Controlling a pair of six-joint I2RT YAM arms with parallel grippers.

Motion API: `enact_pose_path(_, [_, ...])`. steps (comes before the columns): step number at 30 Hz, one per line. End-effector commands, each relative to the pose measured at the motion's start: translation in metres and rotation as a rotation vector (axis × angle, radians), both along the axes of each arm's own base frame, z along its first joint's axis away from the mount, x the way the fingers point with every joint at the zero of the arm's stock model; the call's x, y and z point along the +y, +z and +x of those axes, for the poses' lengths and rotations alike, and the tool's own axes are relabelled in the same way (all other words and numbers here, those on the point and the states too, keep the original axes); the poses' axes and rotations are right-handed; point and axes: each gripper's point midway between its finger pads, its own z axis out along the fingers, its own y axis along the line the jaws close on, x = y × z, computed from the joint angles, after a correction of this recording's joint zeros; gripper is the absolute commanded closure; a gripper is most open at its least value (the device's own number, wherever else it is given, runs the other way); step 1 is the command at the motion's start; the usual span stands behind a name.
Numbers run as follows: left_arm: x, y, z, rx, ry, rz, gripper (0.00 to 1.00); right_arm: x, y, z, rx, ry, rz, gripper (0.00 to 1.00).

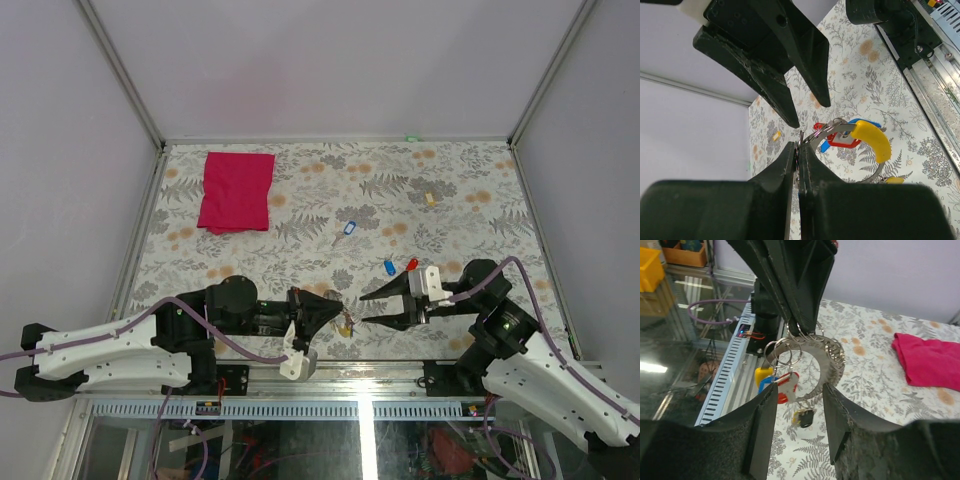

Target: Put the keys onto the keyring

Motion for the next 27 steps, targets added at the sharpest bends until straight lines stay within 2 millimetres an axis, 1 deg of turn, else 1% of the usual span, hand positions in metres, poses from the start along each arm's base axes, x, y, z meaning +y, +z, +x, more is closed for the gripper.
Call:
enact_pose_path(1, [-0.005, 0.036, -0.006, -0.049, -0.040, -0.124, 1.00, 0.004, 0.024, -0.015, -0.005, 0.109, 0.044, 0.50])
enact_pose_path(6, [-0.005, 0.036, -0.010, -0.049, -0.061, -0.105, 1.00, 0.008, 0.024, -0.023, 0.053, 0.183, 0.023, 0.46])
enact_pose_path(11, [-0.006, 0.037, -0.011, -0.054, -0.073, -0.102, 1.00, 0.014, 0.021, -0.020, 0.099, 0.196, 0.007, 0.45])
enact_pose_path(19, [-0.007, 0.040, -0.010, -0.068, -0.073, -0.101, 1.00, 0.023, 0.018, -0.030, 0.159, 0.250, -0.014, 0.46])
enact_pose_path(22, [-0.006, 0.042, -0.010, -0.072, -0.074, -0.100, 1.00, 0.028, 0.015, -0.034, 0.168, 0.269, -0.025, 0.49])
enact_pose_path(27, [-0.005, 0.041, -0.009, -0.073, -0.068, -0.094, 1.00, 0.032, 0.016, -0.038, 0.158, 0.276, -0.023, 0.66])
